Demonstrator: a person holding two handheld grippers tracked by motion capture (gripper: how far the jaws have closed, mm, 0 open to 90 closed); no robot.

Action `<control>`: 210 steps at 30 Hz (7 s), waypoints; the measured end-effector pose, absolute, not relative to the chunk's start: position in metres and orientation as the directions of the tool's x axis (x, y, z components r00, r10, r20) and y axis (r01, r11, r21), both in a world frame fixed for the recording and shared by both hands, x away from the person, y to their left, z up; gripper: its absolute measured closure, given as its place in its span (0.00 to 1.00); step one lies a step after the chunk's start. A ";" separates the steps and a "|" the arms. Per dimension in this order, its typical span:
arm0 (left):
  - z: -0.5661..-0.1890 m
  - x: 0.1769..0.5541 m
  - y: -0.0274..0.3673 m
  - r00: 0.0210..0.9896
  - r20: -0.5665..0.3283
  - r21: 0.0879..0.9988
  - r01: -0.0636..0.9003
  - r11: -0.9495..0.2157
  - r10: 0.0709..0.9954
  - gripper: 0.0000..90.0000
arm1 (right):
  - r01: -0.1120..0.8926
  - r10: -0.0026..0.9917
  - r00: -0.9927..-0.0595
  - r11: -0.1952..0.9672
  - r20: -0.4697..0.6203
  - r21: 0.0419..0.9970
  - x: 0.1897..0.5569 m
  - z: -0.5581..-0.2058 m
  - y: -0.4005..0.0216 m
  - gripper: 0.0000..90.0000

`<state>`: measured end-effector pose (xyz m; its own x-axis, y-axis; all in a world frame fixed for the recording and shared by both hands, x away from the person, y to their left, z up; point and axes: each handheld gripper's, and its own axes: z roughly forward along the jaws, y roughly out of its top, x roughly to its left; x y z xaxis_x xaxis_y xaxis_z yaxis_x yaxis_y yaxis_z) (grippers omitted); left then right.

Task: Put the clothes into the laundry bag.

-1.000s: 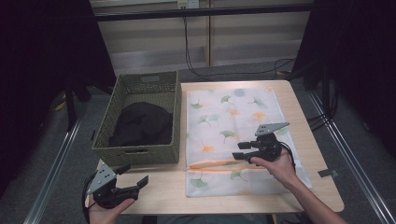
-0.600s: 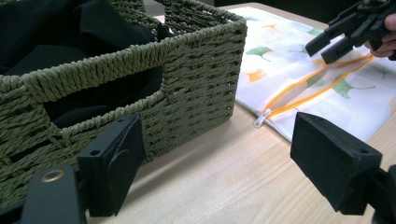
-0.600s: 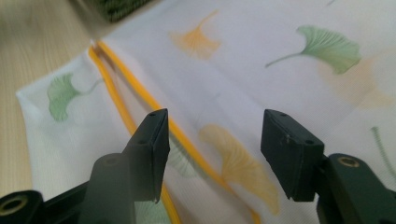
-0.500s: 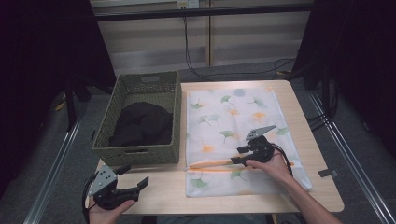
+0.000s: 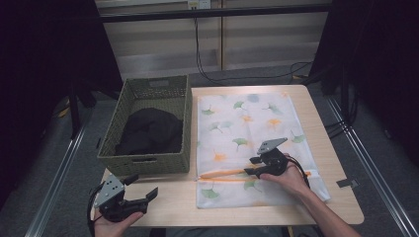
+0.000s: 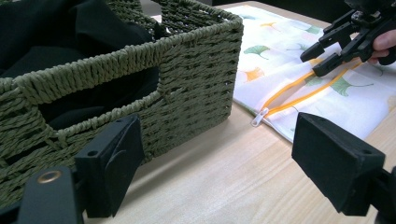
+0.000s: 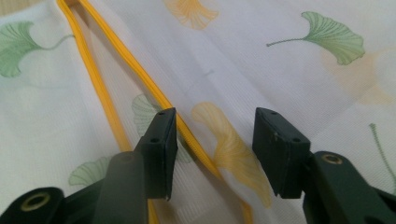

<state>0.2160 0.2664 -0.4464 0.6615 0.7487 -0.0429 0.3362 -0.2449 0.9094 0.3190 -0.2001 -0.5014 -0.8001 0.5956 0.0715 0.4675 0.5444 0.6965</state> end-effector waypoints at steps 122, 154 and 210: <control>-0.380 0.308 0.259 0.661 -0.010 0.891 0.347 -0.294 0.750 0.15 | 0.393 0.662 -0.715 0.119 0.222 0.912 0.353 -0.417 -0.218 1.00; -0.370 0.432 0.240 0.607 0.020 0.787 0.480 -0.386 0.795 0.14 | 0.407 0.651 -0.726 0.148 0.221 0.901 0.354 -0.422 -0.215 1.00; -0.471 0.481 0.234 0.660 -0.134 0.433 0.709 -0.556 0.739 0.00 | 0.409 0.662 -0.727 0.202 0.184 0.890 0.359 -0.427 -0.211 1.00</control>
